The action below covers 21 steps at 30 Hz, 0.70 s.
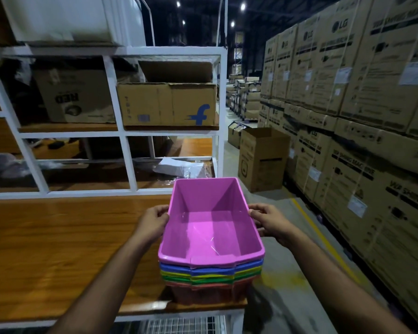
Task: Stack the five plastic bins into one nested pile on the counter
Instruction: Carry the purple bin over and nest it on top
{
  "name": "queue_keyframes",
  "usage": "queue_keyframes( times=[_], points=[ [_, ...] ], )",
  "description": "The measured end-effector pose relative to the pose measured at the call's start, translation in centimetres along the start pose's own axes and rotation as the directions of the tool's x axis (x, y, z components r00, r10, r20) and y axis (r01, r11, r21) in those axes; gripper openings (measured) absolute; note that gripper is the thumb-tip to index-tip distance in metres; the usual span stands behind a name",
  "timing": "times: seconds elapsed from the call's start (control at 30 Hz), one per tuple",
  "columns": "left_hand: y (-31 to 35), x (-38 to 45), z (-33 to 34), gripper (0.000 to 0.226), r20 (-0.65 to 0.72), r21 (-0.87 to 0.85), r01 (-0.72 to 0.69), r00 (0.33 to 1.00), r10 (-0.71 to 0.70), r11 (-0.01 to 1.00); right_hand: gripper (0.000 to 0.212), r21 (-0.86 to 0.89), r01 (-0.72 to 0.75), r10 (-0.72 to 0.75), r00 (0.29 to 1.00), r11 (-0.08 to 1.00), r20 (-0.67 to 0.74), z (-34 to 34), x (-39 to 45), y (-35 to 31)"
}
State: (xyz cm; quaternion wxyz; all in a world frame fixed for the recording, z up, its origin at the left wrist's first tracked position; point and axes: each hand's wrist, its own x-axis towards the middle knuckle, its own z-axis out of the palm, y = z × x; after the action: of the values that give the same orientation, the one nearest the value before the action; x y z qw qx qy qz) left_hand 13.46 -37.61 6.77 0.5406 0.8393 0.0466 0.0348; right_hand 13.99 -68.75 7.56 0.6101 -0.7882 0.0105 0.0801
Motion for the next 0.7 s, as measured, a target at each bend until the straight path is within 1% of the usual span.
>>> queue_keyframes(
  times=[0.13,0.23,0.27,0.33,0.37,0.43,0.5,0.6,0.7],
  points=[
    [0.8,-1.5,0.1,0.039,-0.027,0.176,-0.059,0.998,0.064,0.983,0.03,-0.202,0.03,-0.04,0.998,0.979,-0.047,0.4,-0.7,-0.1],
    [1.0,-2.6,0.3,0.044,0.001,0.31,-0.099,0.995,0.103,0.946,0.034,-0.39,0.059,-0.082,0.996,0.919,-0.042,0.7,-1.1,-0.2],
    [1.0,-3.0,0.3,0.045,0.014,0.36,-0.121,0.992,0.124,0.925,0.037,-0.472,0.075,-0.107,0.993,0.879,-0.041,0.9,-1.3,-0.2],
    [0.8,-3.8,0.3,0.048,0.038,0.457,-0.151,0.988,0.15,0.876,0.039,-0.638,0.115,-0.174,0.984,0.762,-0.031,1.3,-1.9,-0.2],
    [0.5,-4.1,0.3,0.05,0.052,0.488,-0.161,0.987,0.155,0.858,0.041,-0.693,0.133,-0.202,0.979,0.708,-0.019,1.4,-2.2,-0.1],
    [0.1,-4.9,0.4,0.057,0.093,0.536,-0.186,0.983,0.161,0.824,0.056,-0.745,0.161,-0.216,0.976,0.647,0.024,1.8,-3.0,0.2],
    [0.0,-5.8,0.8,0.063,0.128,0.575,-0.18,0.983,0.129,0.798,0.069,-0.773,0.172,-0.191,0.979,0.611,0.067,2.0,-3.7,0.5],
    [-0.2,-6.9,1.5,0.066,0.112,0.561,-0.173,0.985,0.132,0.81,0.068,-0.785,0.203,-0.228,0.97,0.585,0.081,2.0,-4.0,1.3],
    [-0.6,-7.6,1.9,0.064,0.051,0.523,-0.17,0.984,0.168,0.835,0.065,-0.783,0.241,-0.29,0.954,0.574,0.081,2.0,-4.2,1.9]
  ],
)
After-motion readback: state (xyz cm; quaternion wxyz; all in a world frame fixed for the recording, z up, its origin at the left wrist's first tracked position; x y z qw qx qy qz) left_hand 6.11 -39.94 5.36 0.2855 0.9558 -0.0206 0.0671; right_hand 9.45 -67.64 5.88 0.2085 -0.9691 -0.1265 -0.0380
